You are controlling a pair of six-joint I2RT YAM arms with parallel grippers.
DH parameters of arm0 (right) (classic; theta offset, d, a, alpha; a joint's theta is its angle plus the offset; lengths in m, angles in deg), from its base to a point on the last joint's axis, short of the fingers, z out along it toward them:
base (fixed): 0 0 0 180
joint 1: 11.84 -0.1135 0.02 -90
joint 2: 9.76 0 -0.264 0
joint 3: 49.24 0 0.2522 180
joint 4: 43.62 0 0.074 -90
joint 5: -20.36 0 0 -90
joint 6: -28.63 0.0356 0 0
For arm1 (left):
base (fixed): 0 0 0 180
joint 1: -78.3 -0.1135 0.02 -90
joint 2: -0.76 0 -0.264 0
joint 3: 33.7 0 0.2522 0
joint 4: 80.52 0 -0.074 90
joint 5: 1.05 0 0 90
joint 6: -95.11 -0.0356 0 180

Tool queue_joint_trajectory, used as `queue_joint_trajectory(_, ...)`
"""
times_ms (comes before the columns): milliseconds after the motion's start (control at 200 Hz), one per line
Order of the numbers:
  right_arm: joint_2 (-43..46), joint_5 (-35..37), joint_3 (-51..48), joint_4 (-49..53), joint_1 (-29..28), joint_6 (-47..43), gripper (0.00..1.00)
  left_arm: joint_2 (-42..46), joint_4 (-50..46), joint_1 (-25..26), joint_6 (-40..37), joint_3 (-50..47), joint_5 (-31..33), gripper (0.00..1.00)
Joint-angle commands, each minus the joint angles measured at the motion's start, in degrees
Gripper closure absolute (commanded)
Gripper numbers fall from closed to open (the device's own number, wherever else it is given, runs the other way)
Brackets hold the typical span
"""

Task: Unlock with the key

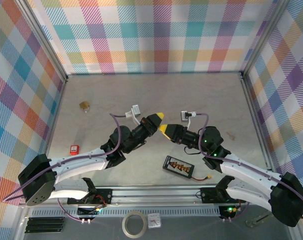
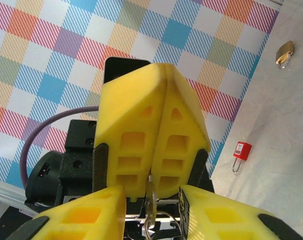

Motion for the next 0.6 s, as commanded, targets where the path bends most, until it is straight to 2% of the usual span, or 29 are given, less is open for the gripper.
queue_joint_trajectory(0, -0.46, -0.69, 2.1, -4.31, -0.37, 0.8, 0.68, -0.3, 3.49, 0.55, -0.07, -0.76, 1.08, 1.0)
queue_joint_trajectory(215, 0.02, -0.42, 2.58, -2.6, -0.37, 0.55, 0.78, -1.11, 4.57, 0.81, 0.08, -0.87, 1.0, 1.0)
queue_joint_trajectory(430, 0.64, -0.93, 3.52, -0.55, -0.37, 0.73, 1.0, -1.41, 4.98, 1.16, -0.15, -1.59, 1.63, 1.0)
queue_joint_trajectory(595, 2.51, -0.87, 4.42, 3.24, -0.35, -0.02, 1.0, -1.33, 4.29, 1.17, -0.54, -2.33, 2.92, 1.0)
